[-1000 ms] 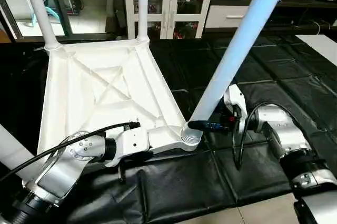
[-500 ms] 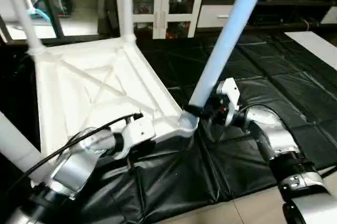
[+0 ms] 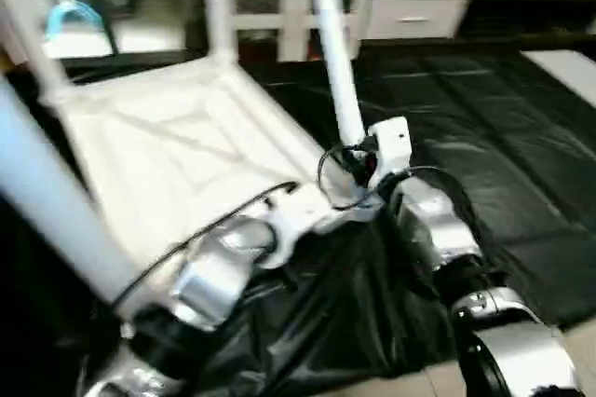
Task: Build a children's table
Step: Insert table leg to table base
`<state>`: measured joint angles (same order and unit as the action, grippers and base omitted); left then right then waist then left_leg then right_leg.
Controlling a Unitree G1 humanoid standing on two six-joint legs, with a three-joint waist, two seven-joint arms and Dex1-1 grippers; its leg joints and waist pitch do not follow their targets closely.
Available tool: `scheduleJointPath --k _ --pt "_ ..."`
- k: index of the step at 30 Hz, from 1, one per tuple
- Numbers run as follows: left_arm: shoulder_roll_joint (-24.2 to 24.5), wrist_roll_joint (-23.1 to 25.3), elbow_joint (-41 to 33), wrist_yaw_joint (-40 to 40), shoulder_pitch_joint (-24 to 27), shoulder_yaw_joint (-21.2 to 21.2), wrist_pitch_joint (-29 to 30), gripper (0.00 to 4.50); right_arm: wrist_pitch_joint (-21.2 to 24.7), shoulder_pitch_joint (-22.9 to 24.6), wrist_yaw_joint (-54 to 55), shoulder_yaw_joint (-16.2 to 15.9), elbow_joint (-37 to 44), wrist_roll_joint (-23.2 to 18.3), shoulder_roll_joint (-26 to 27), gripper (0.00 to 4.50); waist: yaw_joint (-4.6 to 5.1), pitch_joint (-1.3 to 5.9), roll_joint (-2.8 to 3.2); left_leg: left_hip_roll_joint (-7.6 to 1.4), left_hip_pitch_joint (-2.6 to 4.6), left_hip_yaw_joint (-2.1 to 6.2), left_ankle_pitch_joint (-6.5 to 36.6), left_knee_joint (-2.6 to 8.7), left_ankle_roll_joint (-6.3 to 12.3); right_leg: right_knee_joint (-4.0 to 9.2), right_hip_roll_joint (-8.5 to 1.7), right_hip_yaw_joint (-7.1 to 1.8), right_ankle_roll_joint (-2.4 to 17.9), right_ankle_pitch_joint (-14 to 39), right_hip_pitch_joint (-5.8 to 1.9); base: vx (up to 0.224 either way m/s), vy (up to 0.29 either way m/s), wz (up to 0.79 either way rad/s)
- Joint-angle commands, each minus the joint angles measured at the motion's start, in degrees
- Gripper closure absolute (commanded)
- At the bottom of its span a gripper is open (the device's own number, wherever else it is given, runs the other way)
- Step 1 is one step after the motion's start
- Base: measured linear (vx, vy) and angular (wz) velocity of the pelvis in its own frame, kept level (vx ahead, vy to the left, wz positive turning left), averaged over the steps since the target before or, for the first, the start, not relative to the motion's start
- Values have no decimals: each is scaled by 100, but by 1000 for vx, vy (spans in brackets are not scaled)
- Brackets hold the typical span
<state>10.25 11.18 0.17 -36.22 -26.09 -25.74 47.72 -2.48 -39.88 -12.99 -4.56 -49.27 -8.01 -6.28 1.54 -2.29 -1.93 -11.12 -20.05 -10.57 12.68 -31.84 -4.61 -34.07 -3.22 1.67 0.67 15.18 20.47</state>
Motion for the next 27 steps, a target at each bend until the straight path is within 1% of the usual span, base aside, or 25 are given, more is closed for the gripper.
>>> scheduleJointPath --k 1,2,3,4,5,6,8,9,10,11,12,13,14,15,16,17,19,20,21,22,23,24,25,26,27 --pt "-48 241 185 313 -136 -31 108 450 416 650 340 -162 -1179 274 110 264 70 -8 147 -277 29 76 893 424 -185 400 -351 -251 1040 -426 13 0 0 0" --pt "-93 241 171 419 -99 64 146 450 107 585 504 -230 -1144 397 146 264 78 -4 132 -271 36 71 775 413 -205 383 -341 -242 1022 -732 -2 0 0 0" --pt "-43 240 145 419 -66 90 62 450 -20 558 514 -246 -1090 432 142 264 75 -2 143 -262 26 75 733 409 -222 367 -348 -237 1007 -914 -26 0 0 0" --pt "-8 244 123 451 -32 131 46 450 -127 535 511 -254 -1053 465 134 264 79 14 114 -244 18 71 650 391 -184 354 -340 -238 973 -1115 -65 0 0 0" --pt "48 255 114 459 -5 148 -18 450 -201 522 489 -222 -1008 450 126 264 73 2 115 -241 14 70 604 390 -138 354 -342 -236 956 -1224 -71 0 0 0" --pt "141 266 105 454 37 150 -254 450 -275 514 457 -145 -937 400 112 264 80 -3 110 -241 16 69 655 391 -120 358 -343 -236 951 -1166 -71 0 0 0" --pt "189 246 93 459 65 166 -422 450 -387 505 405 -25 -893 311 127 264 84 -16 99 -253 15 65 923 403 -59 389 -356 -244 959 -735 -59 0 0 0" --pt "272 209 84 481 124 221 -768 450 -662 498 226 219 -766 78 168 264 92 -26 103 -267 17 66 1057 414 -51 406 -367 -253 985 -433 -47 0 0 0" --pt "344 148 68 418 168 224 -1070 450 -797 501 19 338 -661 -63 193 264 88 -30 88 -279 12 65 1142 412 -8 424 -377 -264 1007 -234 -35 0 0 0" --pt "441 64 17 275 224 226 -1244 450 -928 525 -242 421 -489 -206 196 264 80 -23 103 -281 2 74 1095 409 20 412 -381 -269 1019 -255 -47 0 0 0" --pt "510 -2 -26 172 266 222 -1338 450 -1039 541 -418 473 -381 -291 202 264 82 -2 102 -290 -4 62 856 384 104 374 -370 -273 1056 -595 -58 0 0 0" --pt "539 -13 -36 141 280 217 -1385 450 -1059 551 -464 483 -343 -315 194 264 79 -6 99 -296 -16 60 548 374 180 325 -364 -267 1128 -1031 -71 0 0 0" --pt "686 -65 -88 -16 351 195 -1624 450 -1160 599 -700 531 -147 -434 152 264 80 -1 88 -286 -27 54 434 358 279 309 -361 -260 1186 -1299 -89 0 0 0" --pt "703 -73 -95 -37 360 192 -1646 450 -1171 605 -725 535 -128 -446 146 264 93 13 74 -276 -45 44 314 338 338 283 -359 -269 1222 -1491 -111 0 0 0" --pt "898 -156 -164 -272 463 158 -1891 450 -1296 673 -1013 577 81 -579 82 264 85 13 90 -259 -43 36 89 319 485 263 -358 -271 1287 -1799 -119 0 0 0" --pt "1091 -186 -195 -454 563 103 -2125 450 -1412 758 -1342 589 280 -708 8 264 103 9 91 -252 -66 23 119 308 595 253 -364 -280 1313 -1873 -123 0 0 0" --pt "1331 -148 -144 -587 674 31 -2406 450 -1558 893 -1848 597 547 -907 -98 264 125 -4 104 -270 -59 17 180 310 701 258 -366 -277 1337 -1843 -109 0 0 0" --pt "1441 -88 -42 -567 719 19 -2617 450 -1636 996 -2193 626 697 -1036 -165 265 135 4 113 -273 -59 21 213 304 759 257 -359 -269 1358 -1779 -119 0 0 0" --pt "1441 -88 -42 -567 719 19 -2617 450 -1636 996 -2193 626 697 -1036 -165 265 129 1 116 -287 -55 19 219 304 767 257 -359 -269 1357 -1732 -115 0 0 0" --pt "1441 -88 -42 -567 719 19 -2617 450 -1636 996 -2193 626 697 -1036 -165 265 135 1 122 -294 -36 6 154 302 769 246 -356 -271 1411 -1694 -97 0 0 0" --pt "1501 -51 34 -540 742 18 -2758 450 -1683 1059 -2407 653 781 -1115 -203 265 133 9 119 -283 -40 -2 63 288 785 236 -347 -271 1465 -1678 -105 0 0 0" --pt "1475 -162 81 -567 740 132 -2781 422 -1687 1099 -2603 732 864 -1244 -218 265 128 8 115 -284 -43 -7 36 284 788 233 -349 -278 1471 -1681 -107 0 0 0" --pt "1412 -283 119 -546 715 291 -2772 404 -1646 1112 -2785 822 953 -1394 -221 265 131 22 102 -278 -43 -19 -34 268 828 214 -349 -291 1501 -1760 -117 0 0 0" --pt "1358 -426 110 -607 684 409 -2744 393 -1634 1083 -2880 875 990 -1481 -216 265 125 24 102 -277 -40 -24 -70 261 859 209 -353 -300 1514 -1825 -119 0 0 0" --pt "1340 -530 108 -649 666 475 -2757 388 -1632 1066 -2958 910 1013 -1540 -212 265 110 54 92 -253 -58 -29 -245 224 948 170 -344 -316 1553 -2133 -140 0 0 0"
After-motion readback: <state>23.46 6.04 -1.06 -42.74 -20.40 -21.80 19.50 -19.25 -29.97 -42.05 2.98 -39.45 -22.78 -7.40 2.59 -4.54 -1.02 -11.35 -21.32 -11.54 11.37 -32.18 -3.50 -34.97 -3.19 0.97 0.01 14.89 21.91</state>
